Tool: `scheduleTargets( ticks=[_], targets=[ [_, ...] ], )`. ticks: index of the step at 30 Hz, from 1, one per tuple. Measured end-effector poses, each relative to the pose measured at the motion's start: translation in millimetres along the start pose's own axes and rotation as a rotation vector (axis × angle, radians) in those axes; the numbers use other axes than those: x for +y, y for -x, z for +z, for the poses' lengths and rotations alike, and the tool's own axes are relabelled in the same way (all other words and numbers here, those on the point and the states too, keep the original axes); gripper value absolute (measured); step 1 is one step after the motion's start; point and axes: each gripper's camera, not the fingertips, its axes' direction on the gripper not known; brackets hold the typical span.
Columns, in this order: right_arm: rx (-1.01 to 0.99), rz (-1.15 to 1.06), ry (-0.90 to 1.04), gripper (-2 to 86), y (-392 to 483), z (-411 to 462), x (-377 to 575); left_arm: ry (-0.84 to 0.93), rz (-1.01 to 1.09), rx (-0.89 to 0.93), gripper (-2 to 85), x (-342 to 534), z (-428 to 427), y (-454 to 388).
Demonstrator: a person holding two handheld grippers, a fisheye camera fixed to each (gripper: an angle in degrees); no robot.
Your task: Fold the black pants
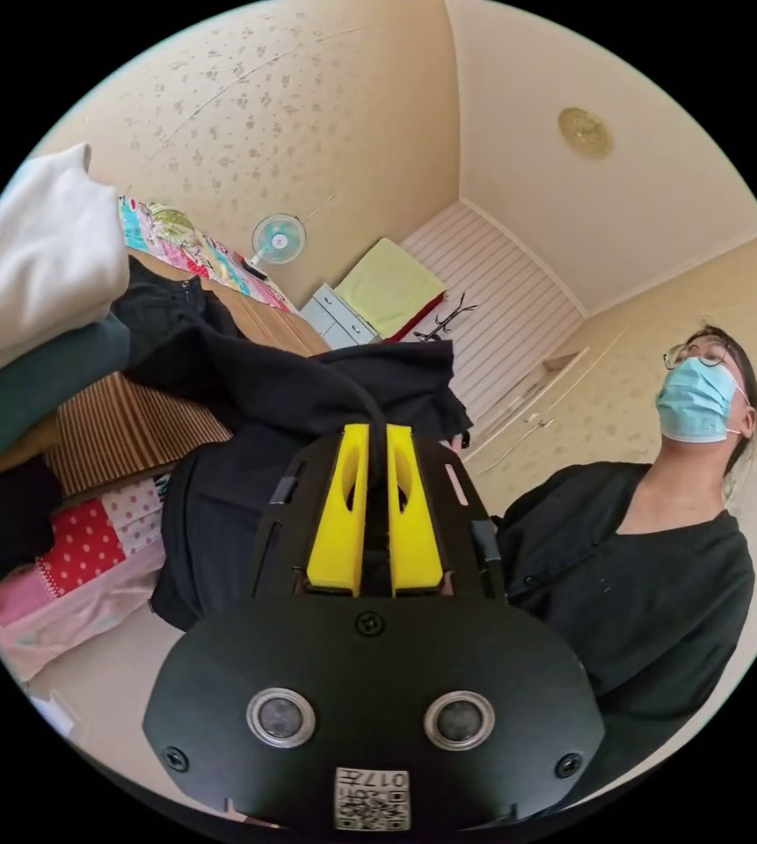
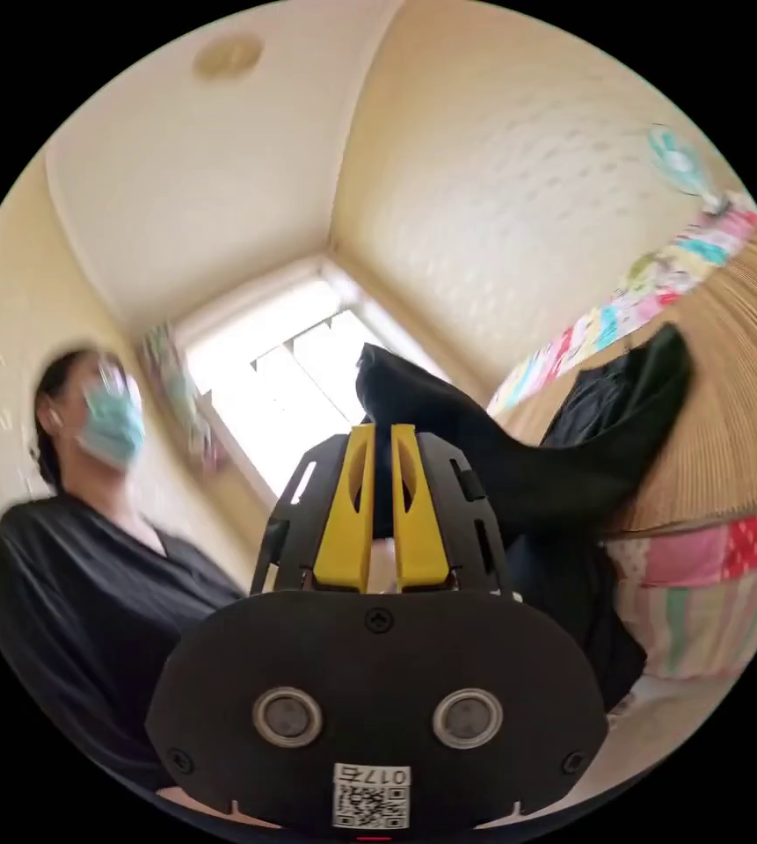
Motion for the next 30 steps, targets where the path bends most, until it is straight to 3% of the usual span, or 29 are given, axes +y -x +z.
scheduleTargets(
  ticks=[1, 3, 7, 9, 12, 17, 23, 27, 30],
  targets=[
    [0.074, 0.096, -0.124, 3.6, -21, -44, -1, -0.015, -0.012, 0.006, 4.1, 5, -6, -7],
    [0.252, 0.155, -0.177, 4.0, -40, -88, 3, -0.041, -0.051, 0.008, 4.2, 13, -16, -11],
    [0.869, 0.327, 0.090, 7.6, -69, -104, 16, -0.076, -0.169, 0.045, 4.2, 31, -35, -4],
    [1.014, 0.305, 0.174, 9.4, -67, -88, 24, -0.104, -0.209, 0.085, 4.2, 33, -45, -2],
    [0.911, 0.107, 0.250, 10.2, -42, -41, 31, -0.148, -0.247, 0.114, 4.3, 23, -64, -6],
    [0.327, -0.035, 0.621, 12.1, -39, 90, 27, -0.150, -0.240, 0.113, 4.5, -13, -86, -25],
    [0.380, -0.094, 0.961, 13.7, -56, 203, 53, -0.253, -0.304, 0.208, 4.8, -52, -125, -24],
    [0.352, -0.065, 0.902, 6.4, -45, 212, 42, -0.221, -0.235, 0.257, 4.8, -103, -151, -42],
    [0.096, -0.041, 0.653, 3.9, -23, 163, -8, -0.322, -0.183, 0.400, 4.8, -128, -197, -55]
  ],
)
